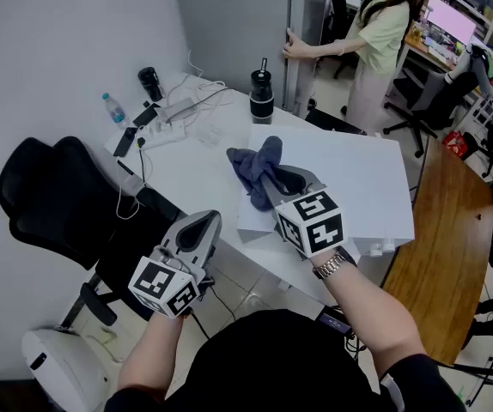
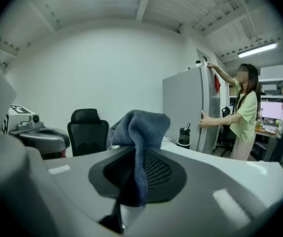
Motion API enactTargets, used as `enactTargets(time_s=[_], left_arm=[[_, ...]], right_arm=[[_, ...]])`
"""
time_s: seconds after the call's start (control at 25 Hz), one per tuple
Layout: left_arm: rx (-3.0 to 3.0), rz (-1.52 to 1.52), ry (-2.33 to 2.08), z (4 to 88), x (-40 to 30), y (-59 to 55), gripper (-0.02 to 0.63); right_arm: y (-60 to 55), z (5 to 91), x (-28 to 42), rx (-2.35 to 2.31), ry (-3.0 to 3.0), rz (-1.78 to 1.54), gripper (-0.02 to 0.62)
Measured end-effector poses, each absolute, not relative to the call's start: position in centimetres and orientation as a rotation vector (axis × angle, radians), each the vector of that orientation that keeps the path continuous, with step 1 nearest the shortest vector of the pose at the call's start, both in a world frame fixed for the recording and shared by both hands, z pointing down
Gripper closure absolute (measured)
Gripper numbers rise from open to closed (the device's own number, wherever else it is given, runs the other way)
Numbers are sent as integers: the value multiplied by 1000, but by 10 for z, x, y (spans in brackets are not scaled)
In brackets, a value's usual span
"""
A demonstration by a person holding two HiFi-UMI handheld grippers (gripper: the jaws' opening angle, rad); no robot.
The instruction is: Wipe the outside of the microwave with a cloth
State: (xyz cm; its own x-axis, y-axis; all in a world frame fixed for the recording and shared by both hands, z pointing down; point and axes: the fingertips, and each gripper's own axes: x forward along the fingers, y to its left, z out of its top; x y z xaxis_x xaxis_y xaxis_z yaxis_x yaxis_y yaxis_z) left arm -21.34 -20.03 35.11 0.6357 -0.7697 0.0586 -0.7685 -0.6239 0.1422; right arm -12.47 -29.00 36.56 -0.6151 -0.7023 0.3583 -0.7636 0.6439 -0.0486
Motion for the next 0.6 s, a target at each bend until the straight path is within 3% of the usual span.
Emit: enactTargets(time_s=[0.6], left_arm=[[2702,-9,-1202,369,-241,-247,601]], right_arm=[[-346,426,-155,1079,-2221,139,543]])
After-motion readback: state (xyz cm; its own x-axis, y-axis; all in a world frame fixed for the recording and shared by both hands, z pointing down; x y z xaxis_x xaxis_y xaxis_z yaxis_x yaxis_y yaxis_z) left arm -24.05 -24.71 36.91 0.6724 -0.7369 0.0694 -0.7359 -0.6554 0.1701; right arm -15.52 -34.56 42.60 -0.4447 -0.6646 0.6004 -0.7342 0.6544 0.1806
